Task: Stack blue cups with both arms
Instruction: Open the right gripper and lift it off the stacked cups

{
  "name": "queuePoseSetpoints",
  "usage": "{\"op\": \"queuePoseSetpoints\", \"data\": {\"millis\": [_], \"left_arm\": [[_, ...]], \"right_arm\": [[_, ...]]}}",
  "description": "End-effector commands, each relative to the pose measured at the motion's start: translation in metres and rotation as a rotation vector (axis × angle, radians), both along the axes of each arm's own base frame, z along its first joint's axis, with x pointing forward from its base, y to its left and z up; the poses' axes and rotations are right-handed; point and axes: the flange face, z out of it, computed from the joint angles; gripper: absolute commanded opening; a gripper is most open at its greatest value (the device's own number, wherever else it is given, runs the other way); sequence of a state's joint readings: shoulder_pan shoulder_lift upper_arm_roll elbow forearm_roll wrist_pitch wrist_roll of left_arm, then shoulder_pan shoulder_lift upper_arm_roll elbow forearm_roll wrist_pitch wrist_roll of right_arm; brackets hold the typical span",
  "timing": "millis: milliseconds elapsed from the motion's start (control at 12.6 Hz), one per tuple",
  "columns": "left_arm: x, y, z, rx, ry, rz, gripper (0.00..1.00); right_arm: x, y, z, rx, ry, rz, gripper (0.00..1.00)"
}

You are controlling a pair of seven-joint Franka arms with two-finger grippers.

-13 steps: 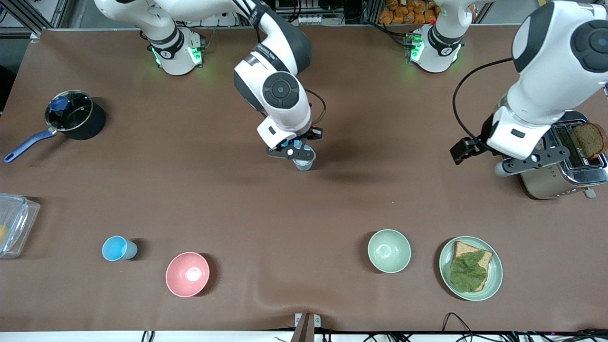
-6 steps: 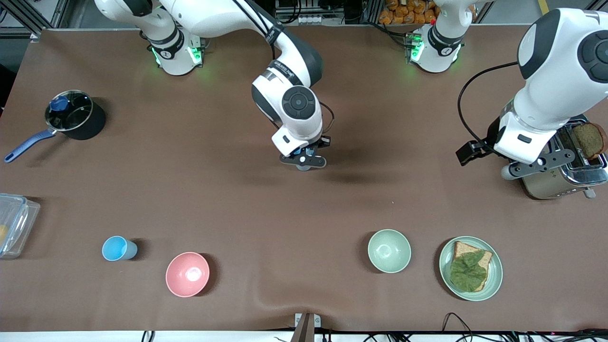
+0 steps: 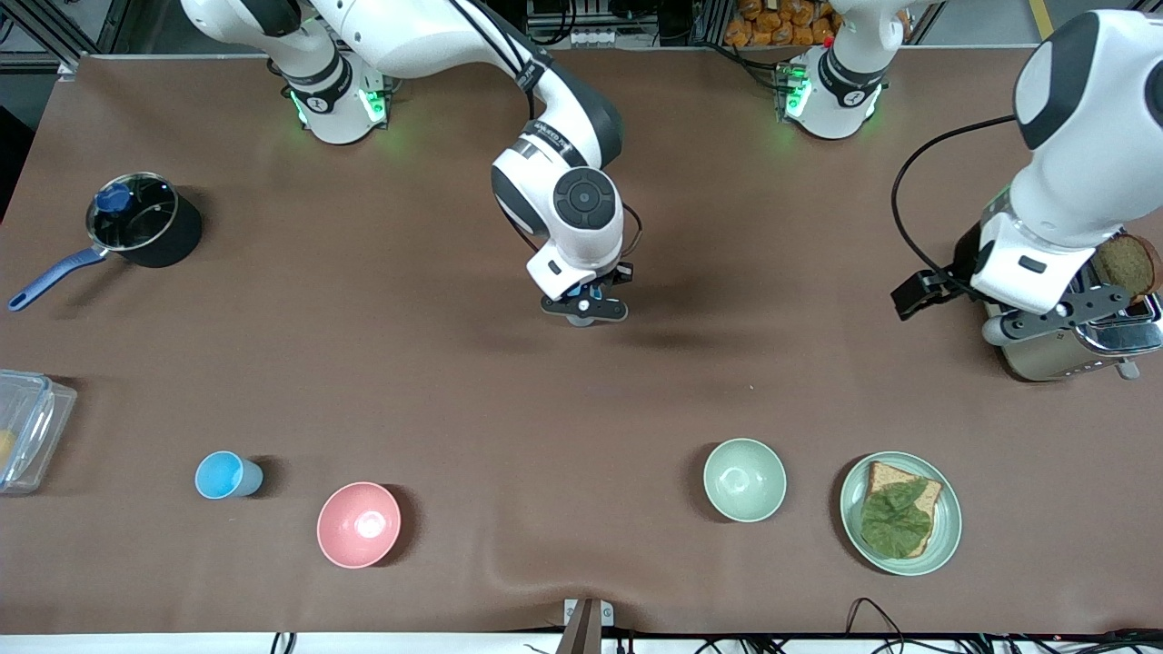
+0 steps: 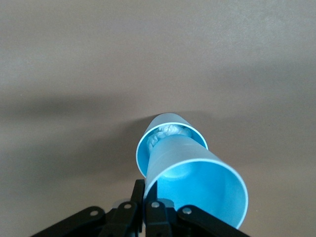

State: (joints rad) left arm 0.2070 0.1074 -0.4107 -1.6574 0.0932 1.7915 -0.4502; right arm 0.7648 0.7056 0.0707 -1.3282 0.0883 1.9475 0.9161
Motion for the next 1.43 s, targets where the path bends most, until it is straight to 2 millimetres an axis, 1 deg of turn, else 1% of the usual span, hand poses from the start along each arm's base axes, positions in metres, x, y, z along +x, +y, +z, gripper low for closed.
{"op": "queuePoseSetpoints", "data": {"millis": [0, 79, 159, 238, 317, 396, 476, 634, 793, 872, 1030, 1110, 1189, 1348], "left_arm": [[-0.005, 0.017, 0.024, 0.018, -0.014, -0.034, 1.0], [-0.006, 0.02, 0.035, 0.02, -0.008, -0.04, 1.0], [-0.007, 0.027, 0.044, 0.021, 0.002, -0.035, 1.0], [-0.008, 0.03, 0.051, 0.023, 0.008, -0.038, 1.0], [-0.011, 0.031, 0.059, 0.023, 0.017, -0.049, 1.0], [-0.013, 0.034, 0.066, 0.025, 0.026, -0.045, 1.0], [-0.015, 0.035, 0.071, 0.026, 0.035, -0.043, 1.0], [-0.018, 0.033, 0.078, 0.005, 0.043, -0.042, 1.0], [-0.019, 0.034, 0.078, 0.003, 0.048, -0.039, 1.0], [-0.023, 0.034, 0.083, 0.006, 0.047, -0.04, 1.0], [-0.038, 0.034, 0.1, 0.019, 0.044, -0.058, 1.0], [-0.04, 0.043, 0.104, 0.004, 0.043, -0.05, 1.0], [-0.049, 0.058, 0.117, -0.006, 0.022, -0.038, 1.0], [-0.053, 0.066, 0.118, -0.012, 0.032, -0.057, 1.0]], "right_arm": [[0.002, 0.005, 0.007, -0.009, -0.025, -0.008, 1.0], [0.006, 0.001, 0.011, -0.007, -0.027, -0.013, 1.0], [0.01, -0.002, 0.018, -0.001, -0.032, -0.017, 1.0], [0.015, -0.008, 0.026, 0.001, -0.036, -0.019, 1.0], [0.029, -0.025, 0.032, 0.002, -0.028, -0.038, 1.0], [0.042, -0.046, 0.053, 0.007, -0.025, -0.018, 1.0], [0.051, -0.069, 0.067, -0.002, 0.0, 0.026, 1.0], [0.075, -0.123, 0.096, -0.006, 0.044, 0.087, 1.0], [0.091, -0.178, 0.118, -0.003, 0.087, 0.157, 1.0], [0.097, -0.205, 0.131, 0.006, 0.088, 0.174, 1.0], [0.099, -0.258, 0.144, 0.013, 0.086, 0.208, 1.0], [0.099, -0.291, 0.153, 0.019, 0.083, 0.214, 1.0], [0.104, -0.331, 0.163, 0.029, 0.072, 0.217, 1.0], [0.111, -0.406, 0.186, 0.057, 0.036, 0.266, 1.0]]}}
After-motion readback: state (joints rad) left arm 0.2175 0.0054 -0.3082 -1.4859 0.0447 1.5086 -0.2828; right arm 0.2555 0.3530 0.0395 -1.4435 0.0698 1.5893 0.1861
